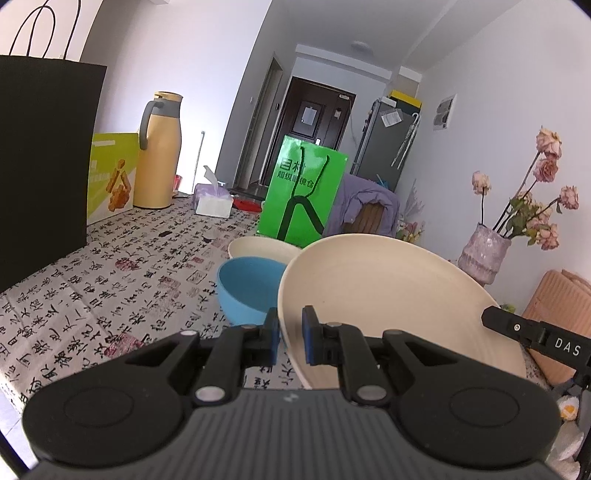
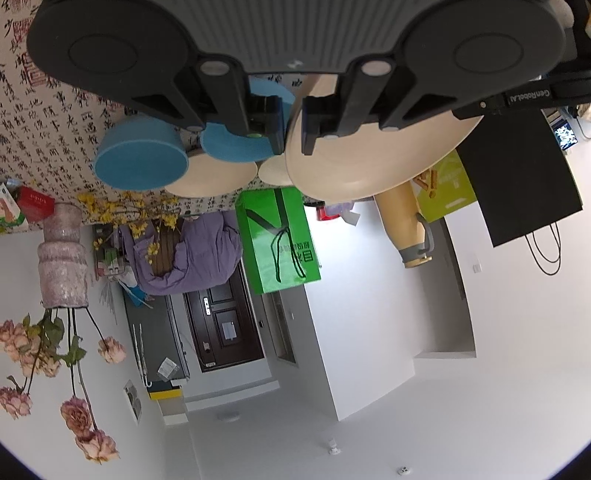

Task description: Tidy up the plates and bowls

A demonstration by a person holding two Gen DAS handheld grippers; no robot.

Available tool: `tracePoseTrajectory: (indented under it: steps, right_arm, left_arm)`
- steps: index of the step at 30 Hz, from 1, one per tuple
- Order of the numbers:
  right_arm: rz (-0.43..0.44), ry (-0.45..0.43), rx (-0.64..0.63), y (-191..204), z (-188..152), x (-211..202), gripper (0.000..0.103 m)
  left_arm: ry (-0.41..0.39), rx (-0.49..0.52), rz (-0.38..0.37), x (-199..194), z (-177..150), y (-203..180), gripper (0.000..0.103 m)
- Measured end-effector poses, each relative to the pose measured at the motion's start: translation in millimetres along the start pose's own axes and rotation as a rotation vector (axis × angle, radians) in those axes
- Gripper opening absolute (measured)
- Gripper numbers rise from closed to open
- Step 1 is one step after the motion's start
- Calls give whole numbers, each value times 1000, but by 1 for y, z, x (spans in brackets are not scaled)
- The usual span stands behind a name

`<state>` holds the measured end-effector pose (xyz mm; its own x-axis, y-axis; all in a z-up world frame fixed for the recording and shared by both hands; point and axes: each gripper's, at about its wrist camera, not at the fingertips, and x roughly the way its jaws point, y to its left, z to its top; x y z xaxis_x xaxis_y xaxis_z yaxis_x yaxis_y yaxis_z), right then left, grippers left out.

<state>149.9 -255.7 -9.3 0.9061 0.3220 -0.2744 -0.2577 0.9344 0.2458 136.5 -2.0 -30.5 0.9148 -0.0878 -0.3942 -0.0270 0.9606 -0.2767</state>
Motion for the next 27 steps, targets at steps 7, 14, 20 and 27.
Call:
tracePoseTrajectory:
  steps: [7,14,20,27]
  right_arm:
    - [-1,33,11,-6,-16,2,9]
    - [-1,78,29,-11,-34,11,9]
    - [-6,109,31,-13,-46,20,9]
    - [-9,150,37,-16,-59,32,9]
  left_arm:
    - [32,4,4,3,-13,3,12]
    - [64,16,22,8,-27,6,12]
    - [83,24,36,14,-34,9,12]
    - [108,38,52,23,-44,14,12]
